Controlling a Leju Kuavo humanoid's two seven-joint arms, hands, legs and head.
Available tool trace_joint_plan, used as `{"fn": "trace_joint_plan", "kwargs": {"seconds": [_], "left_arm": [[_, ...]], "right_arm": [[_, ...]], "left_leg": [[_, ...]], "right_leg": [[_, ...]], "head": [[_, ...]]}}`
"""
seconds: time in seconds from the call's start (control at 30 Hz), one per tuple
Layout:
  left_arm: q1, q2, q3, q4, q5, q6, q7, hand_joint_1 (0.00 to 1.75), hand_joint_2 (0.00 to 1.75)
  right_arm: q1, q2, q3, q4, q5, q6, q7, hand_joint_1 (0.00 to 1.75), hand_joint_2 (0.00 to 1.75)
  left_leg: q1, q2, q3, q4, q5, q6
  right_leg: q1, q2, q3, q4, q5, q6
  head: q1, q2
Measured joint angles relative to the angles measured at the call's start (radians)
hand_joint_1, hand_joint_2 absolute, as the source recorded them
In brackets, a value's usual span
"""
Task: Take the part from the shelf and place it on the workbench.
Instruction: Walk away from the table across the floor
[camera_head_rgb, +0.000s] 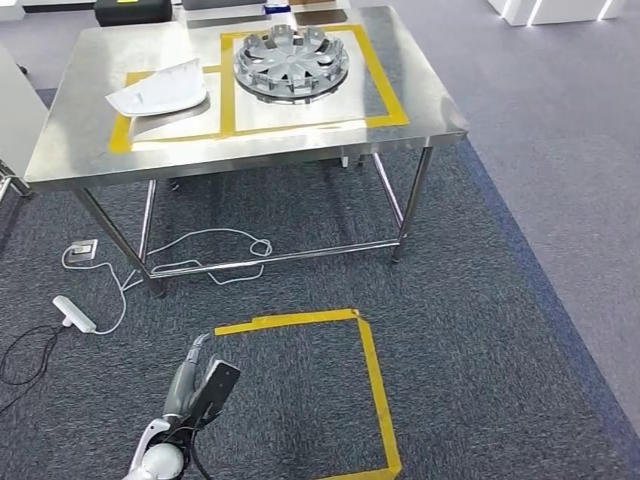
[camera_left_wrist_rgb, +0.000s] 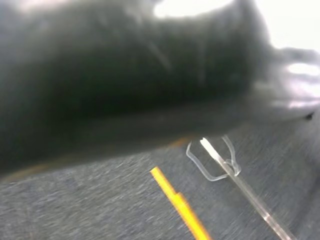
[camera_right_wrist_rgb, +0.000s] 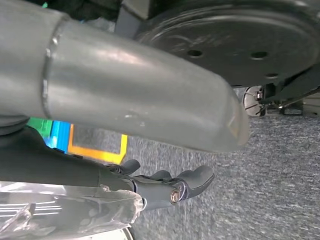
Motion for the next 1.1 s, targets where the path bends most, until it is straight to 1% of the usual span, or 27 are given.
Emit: {"fn": "trace_joint_plan", "kwargs": {"seconds": [0.03, 0.07, 0.1, 0.13, 0.17, 0.2, 0.23, 0.27, 0.3, 0.33, 0.37, 0.43, 0.47, 0.5, 0.53, 0.57, 0.63, 0.7, 0.73, 0.77, 0.8, 0.83, 0.87, 0.93, 1.0, 1.07, 1.1], "left_arm": [[0.001, -0.001, 0.001, 0.004, 0.0, 0.0, -0.001, 0.0, 0.0], [0.0, -0.002, 0.002, 0.008, 0.0, 0.0, -0.002, 0.0, 0.0], [-0.001, -0.003, 0.003, 0.01, 0.0, 0.001, -0.002, 0.0, 0.0], [-0.002, -0.004, 0.004, 0.012, 0.0, 0.001, 0.0, 0.0, 0.0], [0.0, -0.004, 0.005, 0.015, 0.0, 0.001, 0.008, 0.0, 0.0], [0.004, -0.004, 0.007, 0.018, -0.001, 0.002, 0.023, 0.0, 0.0], [0.011, -0.003, 0.008, 0.024, -0.001, 0.003, 0.044, 0.0, 0.0], [0.02, -0.001, 0.009, 0.032, 0.001, 0.004, 0.064, 0.0, 0.0], [0.032, 0.001, 0.009, 0.043, 0.008, 0.005, 0.082, 0.0, 0.0], [0.044, 0.004, 0.01, 0.057, 0.019, 0.007, 0.097, 0.0, 0.0], [0.058, 0.007, 0.01, 0.073, 0.033, 0.009, 0.109, 0.0, 0.0], [0.089, 0.016, 0.012, 0.109, 0.066, 0.005, 0.139, 0.0, 0.0], [0.105, 0.024, 0.013, 0.128, 0.083, -0.005, 0.152, 0.0, 0.0], [0.12, 0.032, 0.013, 0.146, 0.101, -0.02, 0.164, 0.0, 0.0], [0.133, 0.042, 0.013, 0.166, 0.122, -0.039, 0.174, 0.0, 0.0], [0.144, 0.051, 0.013, 0.186, 0.144, -0.058, 0.183, 0.0, 0.0], [0.168, 0.067, 0.013, 0.224, 0.194, -0.093, 0.193, 0.0, 0.0], [0.201, 0.082, 0.013, 0.253, 0.247, -0.121, 0.195, 0.0, 0.0], [0.219, 0.09, 0.012, 0.261, 0.271, -0.131, 0.196, 0.0, 0.0], [0.237, 0.096, 0.011, 0.266, 0.291, -0.135, 0.196, 0.0, 0.0], [0.253, 0.101, 0.01, 0.268, 0.306, -0.132, 0.197, 0.0, 0.0], [0.266, 0.104, 0.009, 0.266, 0.321, -0.124, 0.203, 0.0, 0.0], [0.278, 0.107, 0.008, 0.261, 0.333, -0.11, 0.213, 0.0, 0.0], [0.303, 0.114, 0.003, 0.24, 0.345, -0.073, 0.246, 0.0, 0.0], [0.322, 0.121, -0.005, 0.217, 0.346, -0.046, 0.271, 0.0, 0.0], [0.332, 0.126, -0.014, 0.199, 0.346, -0.037, 0.28, 0.0, 0.0], [0.333, 0.127, -0.017, 0.19, 0.346, -0.033, 0.285, 0.0, 0.0]], "right_arm": [[0.001, -0.002, 0.0, -0.002, 0.0, 0.0, -0.001, 0.0, 0.0], [0.004, -0.004, 0.002, -0.004, 0.0, -0.001, -0.001, 0.0, 0.0], [0.005, -0.005, 0.003, -0.006, 0.0, -0.001, -0.002, 0.0, 0.0], [0.005, -0.006, 0.004, -0.008, -0.002, -0.001, -0.002, 0.0, 0.0], [0.004, -0.007, 0.006, -0.01, -0.006, -0.002, -0.003, 0.0, 0.0], [0.002, -0.008, 0.006, -0.013, -0.012, -0.004, -0.005, 0.0, 0.0], [0.001, -0.009, 0.006, -0.016, -0.021, -0.008, -0.006, 0.0, 0.0], [0.002, -0.011, 0.007, -0.021, -0.031, -0.013, -0.006, 0.0, 0.0], [0.003, -0.013, 0.008, -0.027, -0.041, -0.017, -0.006, 0.0, 0.0], [0.005, -0.016, 0.01, -0.032, -0.05, -0.02, -0.007, 0.0, 0.0], [0.008, -0.018, 0.011, -0.037, -0.056, -0.021, -0.008, 0.0, 0.0], [0.009, -0.023, 0.012, -0.045, -0.059, -0.022, -0.009, 0.0, 0.0], [0.009, -0.025, 0.012, -0.05, -0.056, -0.022, -0.008, 0.0, 0.0], [0.009, -0.026, 0.012, -0.053, -0.05, -0.022, -0.006, 0.0, 0.0], [0.011, -0.027, 0.012, -0.056, -0.044, -0.022, -0.002, 0.0, 0.0], [0.013, -0.028, 0.012, -0.058, -0.037, -0.022, 0.002, 0.0, 0.0], [0.015, -0.029, 0.012, -0.062, -0.024, -0.022, 0.01, 0.0, 0.0], [0.015, -0.03, 0.011, -0.064, -0.006, -0.022, 0.016, 0.0, 0.0], [0.016, -0.031, 0.009, -0.064, 0.002, -0.022, 0.019, 0.0, 0.0], [0.019, -0.031, 0.006, -0.064, 0.01, -0.022, 0.023, 0.0, 0.0], [0.023, -0.031, 0.003, -0.064, 0.019, -0.022, 0.028, 0.0, 0.0], [0.029, -0.031, -0.003, -0.064, 0.031, -0.022, 0.034, 0.0, 0.0], [0.034, -0.031, -0.01, -0.064, 0.047, -0.022, 0.042, 0.0, 0.0], [0.044, -0.031, -0.033, -0.065, 0.085, -0.022, 0.058, 0.0, 0.0], [0.05, -0.031, -0.056, -0.067, 0.11, -0.022, 0.066, 0.0, 0.0], [0.058, -0.032, -0.072, -0.069, 0.118, -0.022, 0.07, 0.0, 0.0], [0.064, -0.033, -0.078, -0.07, 0.122, -0.022, 0.071, 0.0, 0.0]], "left_leg": [[-0.001, 0.01, -0.002, -0.001, 0.002, 0.006], [-0.002, 0.022, -0.003, -0.003, 0.005, 0.013], [-0.002, 0.035, -0.003, -0.005, 0.008, 0.022], [-0.002, 0.048, -0.004, -0.008, 0.011, 0.028], [-0.005, 0.063, -0.006, -0.009, 0.012, 0.033], [-0.008, 0.077, -0.008, -0.009, 0.012, 0.036], [-0.012, 0.093, -0.009, -0.009, 0.013, 0.037], [-0.015, 0.109, -0.01, -0.008, 0.013, 0.038], [-0.018, 0.124, -0.01, -0.008, 0.012, 0.038], [-0.021, 0.137, -0.01, -0.008, 0.012, 0.038], [-0.023, 0.15, -0.009, -0.008, 0.012, 0.038], [-0.029, 0.171, -0.007, -0.008, 0.009, 0.033], [-0.031, 0.179, -0.005, -0.008, 0.008, 0.029], [-0.031, 0.187, -0.003, -0.008, 0.008, 0.024], [-0.03, 0.195, 0.0, -0.009, 0.007, 0.019], [-0.028, 0.196, 0.002, -0.008, 0.005, 0.012], [-0.024, 0.157, -0.007, 0.025, -0.027, -0.001], [-0.019, 0.106, -0.049, 0.133, -0.097, -0.011], [-0.018, 0.098, -0.076, 0.197, -0.129, -0.013], [-0.017, 0.095, -0.095, 0.244, -0.145, -0.014], [-0.016, 0.095, -0.1, 0.26, -0.141, -0.014], [-0.016, 0.093, -0.088, 0.236, -0.117, -0.014], [-0.014, 0.085, -0.062, 0.182, -0.081, -0.012], [-0.009, 0.042, 0.0, 0.051, -0.024, -0.006], [-0.008, 0.015, 0.026, -0.009, -0.013, 0.0], [-0.011, 0.031, 0.028, -0.014, -0.012, 0.01], [-0.01, 0.041, 0.029, -0.018, -0.01, 0.017]], "right_leg": [[-0.003, 0.01, -0.008, -0.002, 0.004, 0.008], [-0.005, 0.007, -0.013, 0.001, 0.004, 0.013], [-0.005, -0.011, -0.024, 0.015, -0.007, 0.018], [-0.004, -0.037, -0.042, 0.047, -0.028, 0.02], [-0.003, -0.067, -0.067, 0.104, -0.062, 0.022], [-0.003, -0.087, -0.1, 0.176, -0.1, 0.024], [-0.003, -0.095, -0.129, 0.243, -0.13, 0.025], [-0.003, -0.098, -0.145, 0.287, -0.146, 0.024], [-0.002, -0.099, -0.141, 0.292, -0.141, 0.023], [-0.001, -0.103, -0.114, 0.253, -0.12, 0.019], [0.001, -0.115, -0.069, 0.183, -0.09, 0.013], [0.009, -0.151, 0.011, 0.049, -0.052, -0.002], [0.013, -0.161, 0.03, 0.014, -0.045, -0.008], [0.016, -0.161, 0.033, 0.004, -0.046, -0.012], [0.017, -0.151, 0.032, 0.002, -0.043, -0.016], [0.016, -0.142, 0.033, -0.001, -0.04, -0.021], [0.01, -0.125, 0.038, -0.008, -0.031, -0.033], [0.008, -0.104, 0.039, -0.011, -0.025, -0.04], [0.008, -0.092, 0.037, -0.01, -0.023, -0.042], [0.008, -0.079, 0.036, -0.01, -0.023, -0.042], [0.008, -0.066, 0.036, -0.009, -0.022, -0.042], [0.008, -0.054, 0.036, -0.009, -0.022, -0.041], [0.008, -0.043, 0.037, -0.008, -0.022, -0.04], [0.01, -0.02, 0.034, -0.003, -0.021, -0.035], [0.01, 0.002, 0.025, 0.001, -0.02, -0.024], [0.006, 0.017, 0.014, 0.001, -0.018, -0.01], [0.005, 0.006, 0.008, 0.007, -0.023, -0.004]], "head": [[0.0, 0.0], [0.0, 0.0], [0.003, 0.0], [0.006, 0.0], [0.009, 0.0], [0.012, 0.0], [0.012, 0.0], [0.012, 0.0], [0.012, 0.0], [0.012, 0.0], [0.012, 0.0], [0.01, 0.0], [0.009, 0.0], [0.008, 0.0], [0.007, 0.0], [0.007, 0.0], [0.005, 0.0], [0.002, 0.0], [0.002, 0.0], [0.002, 0.0], [0.002, 0.0], [0.002, 0.0], [0.002, 0.0], [0.003, 0.0], [0.003, 0.0], [0.003, 0.0], [0.004, 0.0]]}}
